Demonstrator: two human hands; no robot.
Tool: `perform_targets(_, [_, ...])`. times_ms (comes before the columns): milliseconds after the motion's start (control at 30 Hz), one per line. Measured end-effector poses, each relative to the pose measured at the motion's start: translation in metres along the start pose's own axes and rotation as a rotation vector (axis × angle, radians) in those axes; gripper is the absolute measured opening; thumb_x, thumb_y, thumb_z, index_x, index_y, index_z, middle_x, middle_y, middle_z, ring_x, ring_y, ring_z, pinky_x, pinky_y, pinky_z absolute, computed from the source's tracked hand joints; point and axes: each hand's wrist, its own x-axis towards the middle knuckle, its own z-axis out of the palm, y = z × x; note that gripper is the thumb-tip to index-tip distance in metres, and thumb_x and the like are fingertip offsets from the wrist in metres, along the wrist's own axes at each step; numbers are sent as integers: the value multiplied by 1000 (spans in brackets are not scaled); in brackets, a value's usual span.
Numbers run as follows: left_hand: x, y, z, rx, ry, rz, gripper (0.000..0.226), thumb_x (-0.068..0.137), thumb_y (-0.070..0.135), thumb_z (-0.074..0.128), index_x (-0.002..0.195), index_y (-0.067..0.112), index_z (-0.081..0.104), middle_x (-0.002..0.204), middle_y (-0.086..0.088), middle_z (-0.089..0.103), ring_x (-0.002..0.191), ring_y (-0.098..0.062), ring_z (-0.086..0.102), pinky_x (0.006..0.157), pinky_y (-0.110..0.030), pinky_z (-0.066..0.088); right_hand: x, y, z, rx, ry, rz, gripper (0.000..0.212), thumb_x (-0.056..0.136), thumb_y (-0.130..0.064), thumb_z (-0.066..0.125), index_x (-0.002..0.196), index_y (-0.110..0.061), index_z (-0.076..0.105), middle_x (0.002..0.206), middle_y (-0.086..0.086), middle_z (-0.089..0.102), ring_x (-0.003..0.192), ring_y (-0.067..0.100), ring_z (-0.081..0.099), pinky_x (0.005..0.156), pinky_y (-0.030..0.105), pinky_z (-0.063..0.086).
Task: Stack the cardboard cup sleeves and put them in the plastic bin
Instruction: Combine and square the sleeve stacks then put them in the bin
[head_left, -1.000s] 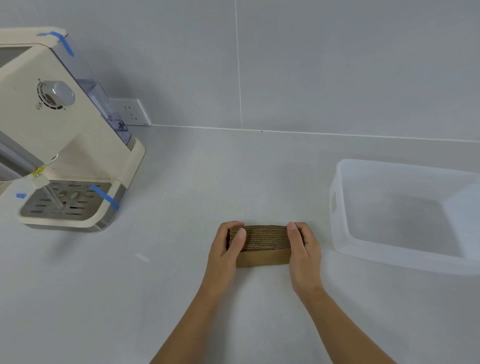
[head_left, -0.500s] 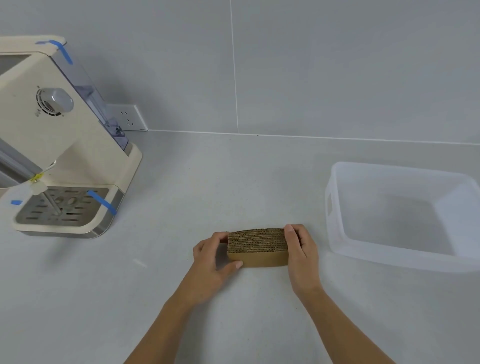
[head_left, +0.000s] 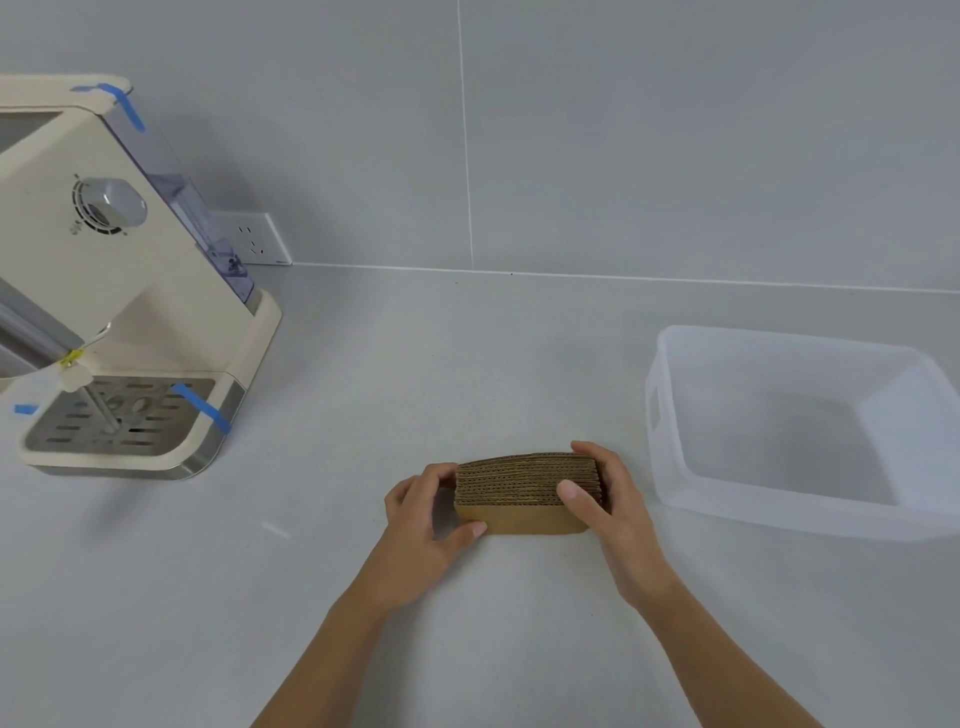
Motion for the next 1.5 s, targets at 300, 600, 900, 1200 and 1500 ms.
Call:
perform_targets(300, [-1,0,0,3,0,-8,45,82,27,66,109,49,38,120,25,44,121,-3,20,98,-25,22,-4,3,-24,-47,-57,25,58,71,0,73,111,-36,53,120,-4,60,113,12,56,102,43,44])
perform_targets(600, [-1,3,1,-28,24,-18,44,83,24,65,115,43,41,128,10,48,130,-14,22,102,-29,25,-3,8,-16,-36,71,-3,50,69,-1,74,98,-37,55,106,-7,64,103,17,60,94,36,48])
perform_targets(900, [-3,30,-12,-216,91,77,41,75,27,71,111,34,53,114,13,62,107,-3,56,98,-35,46,-2,-18,-11,65,113,-76,43,70,-2,74,101,-27,57,105,-2,67,101,19,61,94,45,47])
perform_targets(1200, [20,102,-28,-276,160,257,40,73,28,66,110,33,53,106,15,64,102,-7,60,90,-30,49,8,-96,-33,209,141,-283,46,61,-9,76,101,-23,57,102,2,68,99,25,62,91,47,47])
perform_targets(1500, [49,169,24,-361,114,300,37,82,10,65,116,18,52,110,4,62,102,-15,60,90,-31,48,14,-123,-108,216,230,-328,38,71,2,71,97,-22,58,98,1,66,81,3,66,67,17,52])
